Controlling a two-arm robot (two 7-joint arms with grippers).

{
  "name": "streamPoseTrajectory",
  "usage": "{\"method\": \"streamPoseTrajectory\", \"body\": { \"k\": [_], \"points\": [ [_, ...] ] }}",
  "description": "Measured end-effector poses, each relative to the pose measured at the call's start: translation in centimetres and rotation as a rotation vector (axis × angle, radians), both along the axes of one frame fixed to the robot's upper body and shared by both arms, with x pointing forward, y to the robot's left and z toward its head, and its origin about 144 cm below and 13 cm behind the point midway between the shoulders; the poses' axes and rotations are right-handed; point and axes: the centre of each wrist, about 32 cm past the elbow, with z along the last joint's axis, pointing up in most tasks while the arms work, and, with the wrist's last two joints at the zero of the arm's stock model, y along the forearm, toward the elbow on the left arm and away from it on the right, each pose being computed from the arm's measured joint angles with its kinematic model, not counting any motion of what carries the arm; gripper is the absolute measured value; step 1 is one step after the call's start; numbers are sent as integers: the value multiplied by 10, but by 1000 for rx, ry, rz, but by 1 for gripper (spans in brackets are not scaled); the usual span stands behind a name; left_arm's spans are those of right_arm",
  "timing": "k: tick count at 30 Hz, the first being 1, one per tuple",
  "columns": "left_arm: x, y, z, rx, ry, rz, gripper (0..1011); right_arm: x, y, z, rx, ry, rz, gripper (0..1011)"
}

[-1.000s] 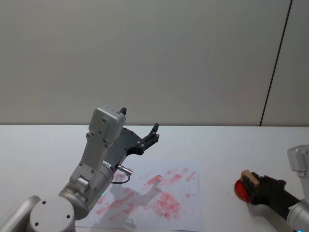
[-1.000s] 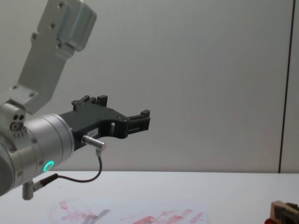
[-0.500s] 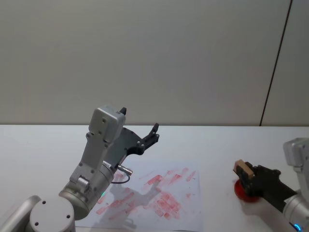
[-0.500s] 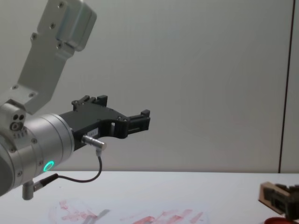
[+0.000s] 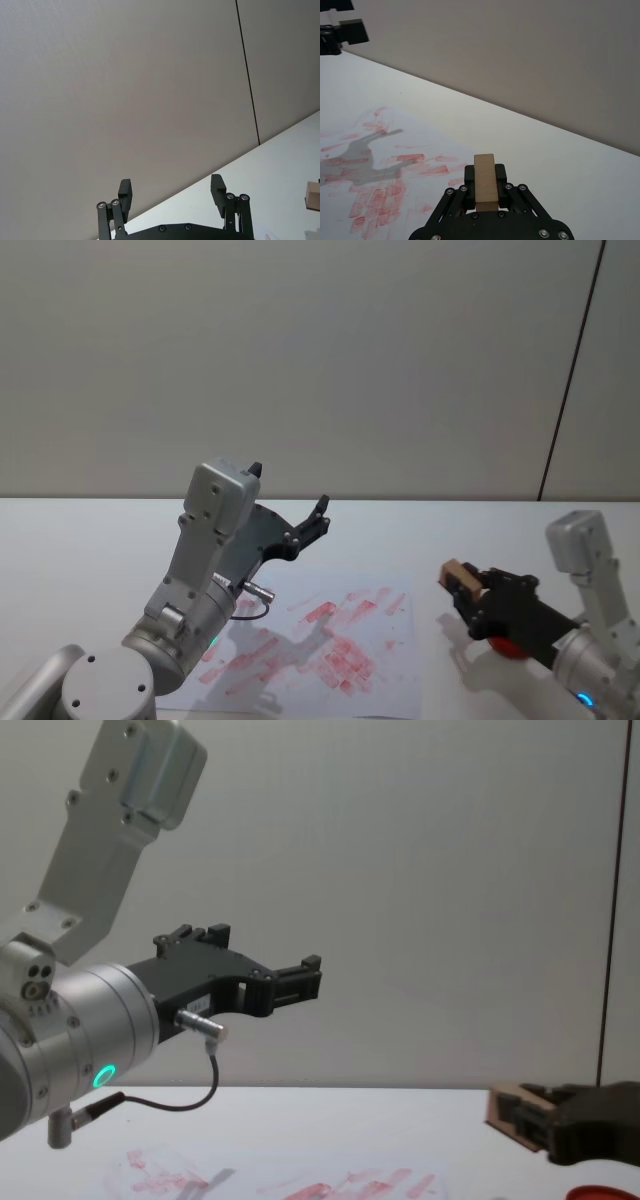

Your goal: Use the one hand to pick up the stamp and affix it onto the A4 paper.

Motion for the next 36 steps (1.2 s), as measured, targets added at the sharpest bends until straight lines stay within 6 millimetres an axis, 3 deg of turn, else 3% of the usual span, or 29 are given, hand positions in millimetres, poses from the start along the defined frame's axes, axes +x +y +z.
{"method": "streamPoseTrajectory", "body": {
  "k": [20, 36],
  "points": [
    [0, 0, 0, 0, 0, 0, 1003, 9, 42, -7, -35, 21, 112, 220],
    [0, 0, 0, 0, 0, 0, 1002, 14, 59, -23, -53, 65, 130, 220]
  ]
}}
